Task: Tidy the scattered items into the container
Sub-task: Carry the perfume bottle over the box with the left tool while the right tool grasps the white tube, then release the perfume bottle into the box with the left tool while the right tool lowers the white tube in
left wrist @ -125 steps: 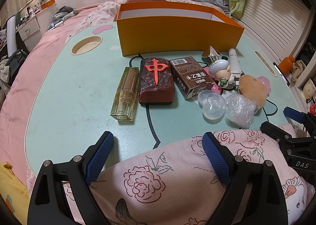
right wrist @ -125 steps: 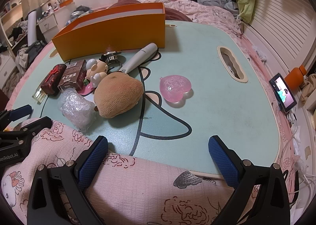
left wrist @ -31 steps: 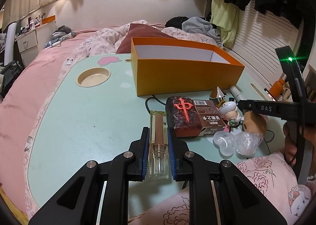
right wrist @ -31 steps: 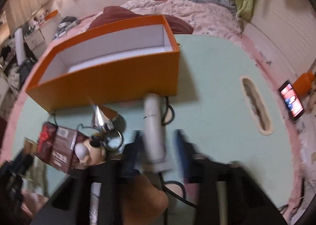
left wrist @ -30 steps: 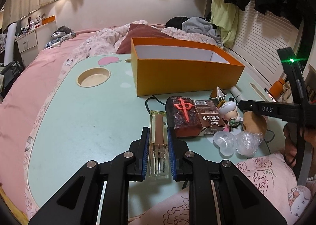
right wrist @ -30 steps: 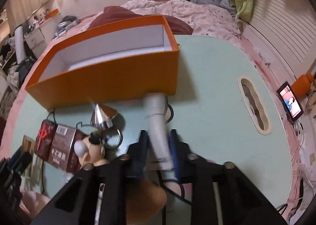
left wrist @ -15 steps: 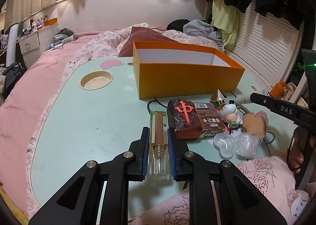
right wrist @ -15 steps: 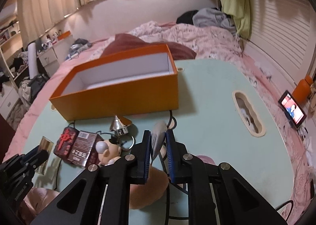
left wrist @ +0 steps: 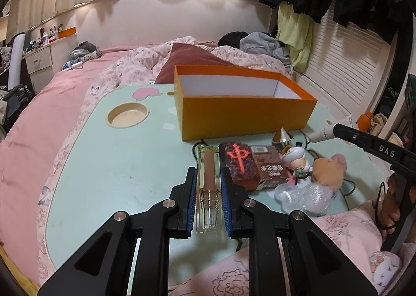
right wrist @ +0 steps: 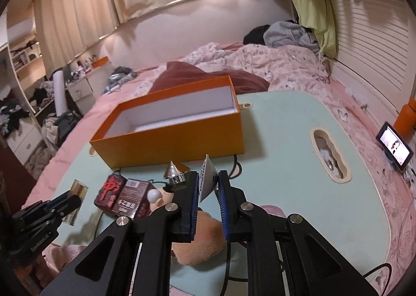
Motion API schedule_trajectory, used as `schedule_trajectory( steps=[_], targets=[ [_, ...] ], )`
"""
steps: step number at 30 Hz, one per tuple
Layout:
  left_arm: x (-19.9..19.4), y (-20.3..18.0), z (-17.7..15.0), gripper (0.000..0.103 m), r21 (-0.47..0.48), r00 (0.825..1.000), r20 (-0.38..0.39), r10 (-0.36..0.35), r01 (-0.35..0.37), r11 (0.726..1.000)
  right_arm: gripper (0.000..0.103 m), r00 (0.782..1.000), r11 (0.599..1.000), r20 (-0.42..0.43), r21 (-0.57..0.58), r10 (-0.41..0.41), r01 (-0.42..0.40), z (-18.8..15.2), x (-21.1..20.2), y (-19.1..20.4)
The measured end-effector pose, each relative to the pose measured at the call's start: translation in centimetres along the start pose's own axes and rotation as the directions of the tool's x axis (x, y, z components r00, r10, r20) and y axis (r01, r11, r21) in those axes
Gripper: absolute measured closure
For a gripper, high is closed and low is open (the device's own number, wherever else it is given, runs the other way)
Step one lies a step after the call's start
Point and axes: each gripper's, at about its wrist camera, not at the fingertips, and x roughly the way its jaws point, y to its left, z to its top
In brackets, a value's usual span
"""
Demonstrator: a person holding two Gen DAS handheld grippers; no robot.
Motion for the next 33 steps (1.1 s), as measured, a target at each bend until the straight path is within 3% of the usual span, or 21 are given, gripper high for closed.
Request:
schedule_trajectory(
  steps=[9, 17, 22, 26, 33],
  targets=[
    [-1.1, -1.3, 4.4, 0.084, 0.022, 0.997, 0.063, -0.050, 0.049, 0.999, 0.089, 0.999, 0.999, 0.038, -0.017, 0.037, -0.037, 2.3, -0.9, 1.0],
    [1.8, -2.2, 11.9, 0.085, 0.020, 0.994, 0.037, -0.101, 0.101, 0.995, 0.089, 0.991, 0.996, 0.118, -0.066, 0.061, -0.053, 7.6, -1.2, 2.5],
    [6.9, -2.1, 14.4, 0.084, -0.010, 0.998, -0.016, -0.062, 0.061, 0.998, 0.089, 0.997, 0.997, 0.019, -0.015, 0.072, -0.072, 10.5, 3.4, 2.2],
    [10.0, -1.4, 14.2, 0.084, -0.044, 0.996, -0.063, -0.065, 0.062, 0.997, 0.089, 0.998, 1.000, -0.064, -0.011, 0.023, -0.024, 10.6, 7.3, 1.9],
    [13.6, -1.1, 13.1, 0.084, -0.056, 0.988, -0.150, -0.040, 0.032, 0.998, 0.089, 0.992, 1.000, -0.126, -0.023, -0.021, 0.018, 10.4, 10.9, 2.0]
  ],
)
